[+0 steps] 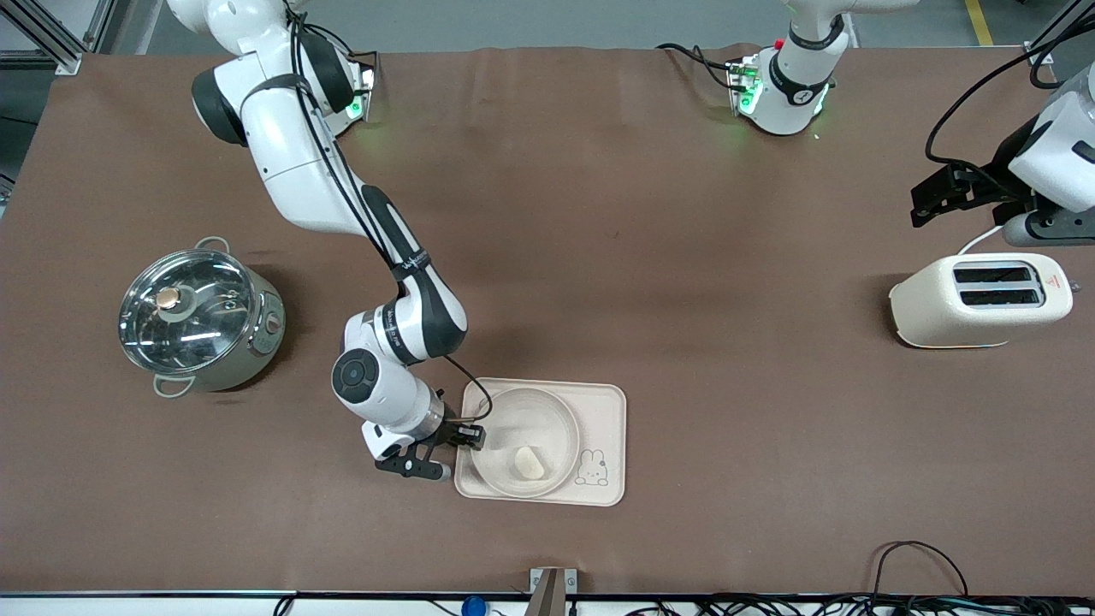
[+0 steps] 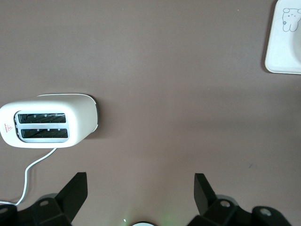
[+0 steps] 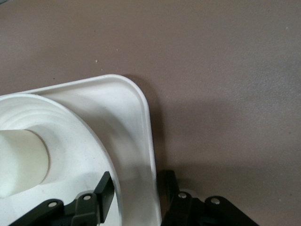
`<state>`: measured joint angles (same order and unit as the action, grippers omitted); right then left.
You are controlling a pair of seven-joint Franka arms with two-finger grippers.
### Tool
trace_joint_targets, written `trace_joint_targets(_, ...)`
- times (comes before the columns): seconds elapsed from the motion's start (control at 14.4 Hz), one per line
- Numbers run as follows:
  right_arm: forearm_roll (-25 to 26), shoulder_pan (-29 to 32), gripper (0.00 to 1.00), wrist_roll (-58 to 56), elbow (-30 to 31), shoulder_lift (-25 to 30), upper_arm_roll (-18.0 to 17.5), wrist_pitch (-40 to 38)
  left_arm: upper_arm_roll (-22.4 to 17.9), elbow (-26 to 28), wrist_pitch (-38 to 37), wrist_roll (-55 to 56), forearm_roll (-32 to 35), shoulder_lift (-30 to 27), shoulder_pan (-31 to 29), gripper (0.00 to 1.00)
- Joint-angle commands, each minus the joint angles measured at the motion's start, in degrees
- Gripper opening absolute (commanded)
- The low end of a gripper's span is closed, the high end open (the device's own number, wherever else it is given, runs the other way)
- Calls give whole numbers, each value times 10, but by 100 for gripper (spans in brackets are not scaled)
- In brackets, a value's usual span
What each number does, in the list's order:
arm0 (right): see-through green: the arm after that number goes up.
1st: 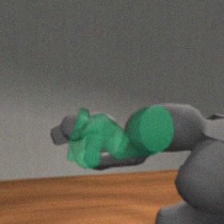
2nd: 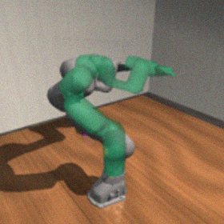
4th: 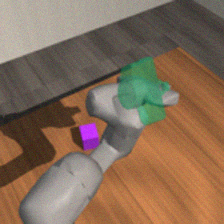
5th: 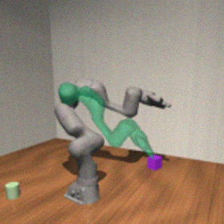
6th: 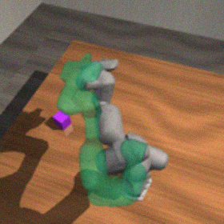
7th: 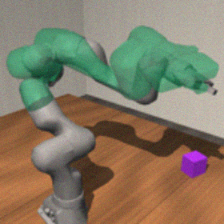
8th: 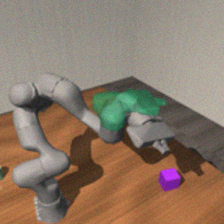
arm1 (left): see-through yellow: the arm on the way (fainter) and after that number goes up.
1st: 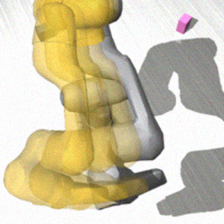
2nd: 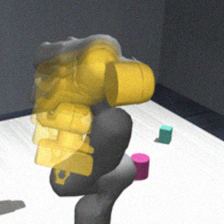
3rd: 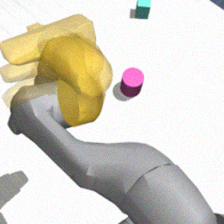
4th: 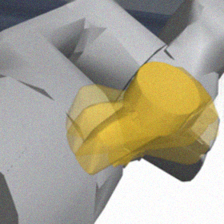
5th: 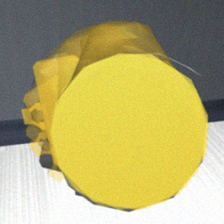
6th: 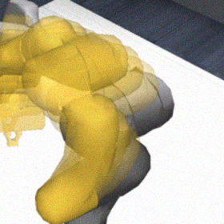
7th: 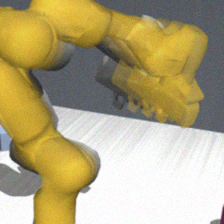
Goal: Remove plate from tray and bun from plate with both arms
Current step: 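Reach the right gripper down to the white plate rim on the tray, then grasp the plate rim with the right gripper while the left gripper approaches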
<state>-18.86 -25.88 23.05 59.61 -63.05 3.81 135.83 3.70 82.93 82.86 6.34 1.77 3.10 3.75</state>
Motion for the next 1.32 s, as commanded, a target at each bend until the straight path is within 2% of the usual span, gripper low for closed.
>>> trace_joint_targets(0.0,-6,5,53,-14,-12,0,1,0,3,-12,-3,3,3,12,8,100)
trace_joint_targets(0.42,-5,-4,52,-18,-13,7,4,2,9,-12,12,15,0,30,16,100)
trace_joint_targets(0.55,-5,-8,50,-41,-13,6,1,32,10,-13,13,36,-2,41,33,100)
trace_joint_targets(0.83,-5,-11,31,-54,-12,0,-1,42,10,-12,20,130,-5,76,90,100)
trace_joint_targets(1.04,-6,-6,30,-86,-7,-1,-1,42,8,-11,40,219,4,103,146,100)
trace_joint_targets(1.25,-6,-5,27,-91,-5,-1,-1,42,10,-7,79,284,3,126,158,100)
